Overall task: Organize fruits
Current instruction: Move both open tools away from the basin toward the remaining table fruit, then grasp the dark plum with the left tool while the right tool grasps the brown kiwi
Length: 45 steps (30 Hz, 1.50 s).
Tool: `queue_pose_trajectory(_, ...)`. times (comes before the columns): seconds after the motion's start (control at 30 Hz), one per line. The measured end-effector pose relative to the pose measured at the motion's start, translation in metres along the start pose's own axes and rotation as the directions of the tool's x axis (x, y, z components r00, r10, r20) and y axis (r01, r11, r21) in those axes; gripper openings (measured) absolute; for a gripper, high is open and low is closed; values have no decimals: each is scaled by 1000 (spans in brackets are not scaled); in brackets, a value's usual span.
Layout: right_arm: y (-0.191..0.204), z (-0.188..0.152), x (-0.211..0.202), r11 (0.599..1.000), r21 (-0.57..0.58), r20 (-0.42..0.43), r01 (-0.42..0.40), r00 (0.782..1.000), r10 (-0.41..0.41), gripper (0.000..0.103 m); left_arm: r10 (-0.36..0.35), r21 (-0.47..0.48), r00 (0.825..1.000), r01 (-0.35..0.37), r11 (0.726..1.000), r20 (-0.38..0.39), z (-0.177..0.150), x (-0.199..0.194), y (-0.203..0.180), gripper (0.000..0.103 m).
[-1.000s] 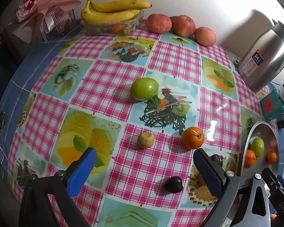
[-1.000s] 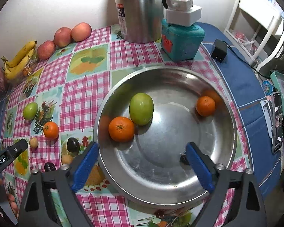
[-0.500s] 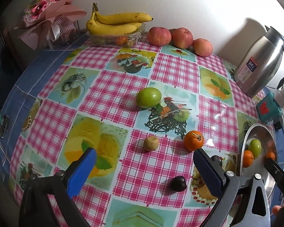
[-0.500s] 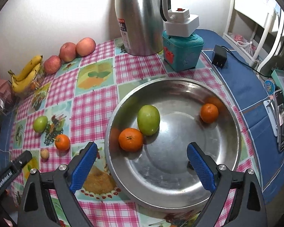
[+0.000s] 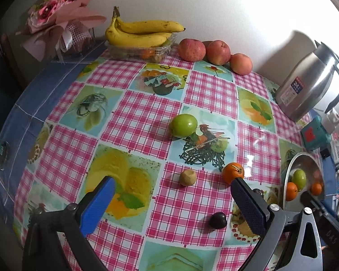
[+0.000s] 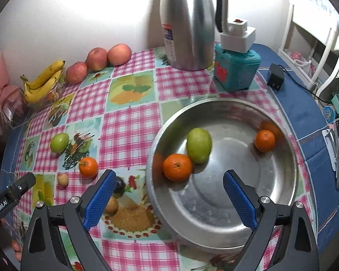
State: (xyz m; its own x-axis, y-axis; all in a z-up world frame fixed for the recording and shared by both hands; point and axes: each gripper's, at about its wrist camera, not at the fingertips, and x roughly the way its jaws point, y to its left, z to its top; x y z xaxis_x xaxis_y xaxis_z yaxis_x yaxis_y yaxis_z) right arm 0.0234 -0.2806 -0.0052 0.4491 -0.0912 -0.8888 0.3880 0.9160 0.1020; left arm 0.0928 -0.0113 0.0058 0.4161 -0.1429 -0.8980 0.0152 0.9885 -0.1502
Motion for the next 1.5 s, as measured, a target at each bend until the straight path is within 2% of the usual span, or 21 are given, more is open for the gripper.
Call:
queue_pose_trajectory(0.3,44,-7,8,995,-73,-47,-71,997,67,95,-38,-67,997,33,997,-68,1,15,22,103)
queue_pose_trajectory(0.47,65,-12,15,990,-120,-78,-73,995,63,95,-62,-77,990,53,996,-130,-5,30,22,102)
queue_pose_trajectory(0.77,76,-22,31,984,-165,-132,-68,990,46,95,-60,-98,983,43,994,-172,-11,44,21,102)
queue_pose_trajectory(0.97,72,-25,42,987,-140,-165,-81,985,58,83,-27,-71,982,14,997,-186,-15,52,17,102)
queue_pose_trajectory(1.03,72,-27,46,986,-138,-177,-92,982,67,76,-22,-61,981,11,998,-191,-16,54,15,102)
queue_pose_trajectory(1.17,73,-29,51,985,-140,-197,-102,978,73,72,-42,-54,979,32,998,-201,-16,58,10,102)
queue_pose_trajectory(1.3,75,-30,54,983,-149,-208,-111,975,79,61,-51,-35,976,45,998,-211,-18,60,5,101)
queue_pose_trajectory(1.5,77,-32,59,982,-152,-222,-114,972,78,58,-63,-43,972,55,998,-228,-19,65,3,97)
